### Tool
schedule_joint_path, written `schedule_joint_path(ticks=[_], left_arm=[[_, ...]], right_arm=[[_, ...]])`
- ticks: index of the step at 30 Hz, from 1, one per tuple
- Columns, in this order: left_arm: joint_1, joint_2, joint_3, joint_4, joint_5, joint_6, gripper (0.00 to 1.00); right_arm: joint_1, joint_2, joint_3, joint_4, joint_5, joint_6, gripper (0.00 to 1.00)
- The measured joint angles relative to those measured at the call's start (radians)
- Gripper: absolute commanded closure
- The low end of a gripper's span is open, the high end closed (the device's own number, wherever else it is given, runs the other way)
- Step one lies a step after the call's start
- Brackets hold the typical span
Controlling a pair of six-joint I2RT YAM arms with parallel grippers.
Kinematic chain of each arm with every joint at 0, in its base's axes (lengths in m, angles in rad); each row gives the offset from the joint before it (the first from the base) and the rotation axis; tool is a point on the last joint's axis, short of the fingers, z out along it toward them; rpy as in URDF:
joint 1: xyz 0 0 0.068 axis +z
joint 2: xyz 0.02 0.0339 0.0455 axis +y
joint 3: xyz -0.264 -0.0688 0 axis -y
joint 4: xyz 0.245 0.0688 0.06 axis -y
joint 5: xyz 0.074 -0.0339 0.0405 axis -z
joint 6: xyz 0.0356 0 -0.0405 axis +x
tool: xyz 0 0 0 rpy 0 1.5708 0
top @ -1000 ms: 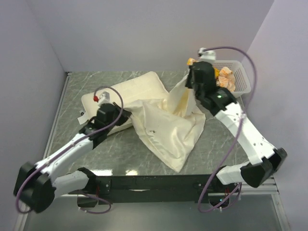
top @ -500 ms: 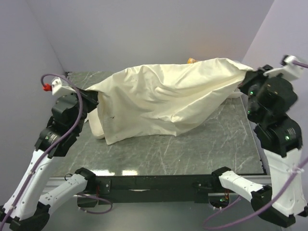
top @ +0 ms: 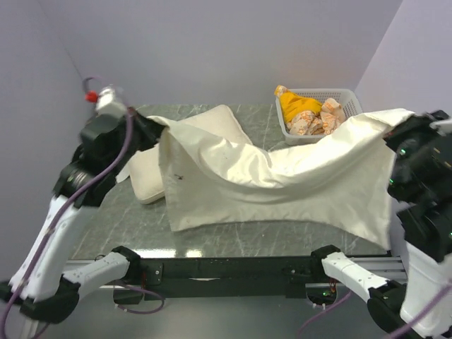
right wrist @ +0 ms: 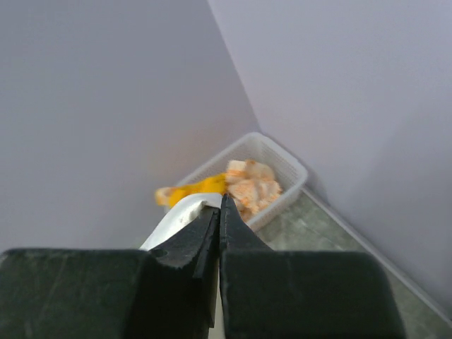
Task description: Put the pillow into the pillowcase
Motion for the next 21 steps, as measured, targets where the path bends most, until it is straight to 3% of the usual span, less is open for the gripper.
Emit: schedule_joint_path(ticks=[1,4,6,8,11,12,14,15,17,20,21], left_arm=[[0.000,0.060,0.000,0.002,0.034,0.000,0.99],[0.000,0.223,-0.023,0.043,0.106,-0.002,0.99],[0.000,0.344,-0.072,0.083,0.150,-0.008,0.99],[0.000,0.436,-0.120,0.097,0.176,-0.018,0.99],[0.001,0.539,-0.161,0.095,0.190,-0.030,0.94],[0.001,0.560,-0.163,0.097,0.190,-0.032,0.85],[0.002,0.576,-0.163,0.106,0.190,-0.032,0.82],[0.002,0.577,-0.163,0.116,0.190,-0.036,0.75],[0.006,0.575,-0.163,0.144,0.190,-0.040,0.61],[0.016,0.574,-0.163,0.171,0.185,-0.050,0.49],[0.024,0.574,-0.163,0.180,0.183,-0.052,0.39]], right_arm=[[-0.026,0.014,-0.032,0.014,-0.004,-0.004,0.95],[-0.147,0.107,-0.156,0.058,-0.061,0.008,0.75],[-0.203,0.229,-0.224,0.078,-0.117,0.039,0.41],[-0.225,0.354,-0.257,0.088,-0.164,0.077,0.18],[-0.234,0.562,-0.329,0.102,-0.261,0.116,0.03],[-0.233,0.599,-0.368,0.102,-0.292,0.130,0.00],[-0.226,0.612,-0.463,0.101,-0.345,0.151,0.00],[-0.222,0.600,-0.492,0.097,-0.356,0.154,0.00],[-0.205,0.550,-0.530,0.097,-0.375,0.164,0.00],[-0.161,0.439,-0.563,0.152,-0.390,0.178,0.00],[-0.140,0.386,-0.592,0.182,-0.397,0.183,0.00]])
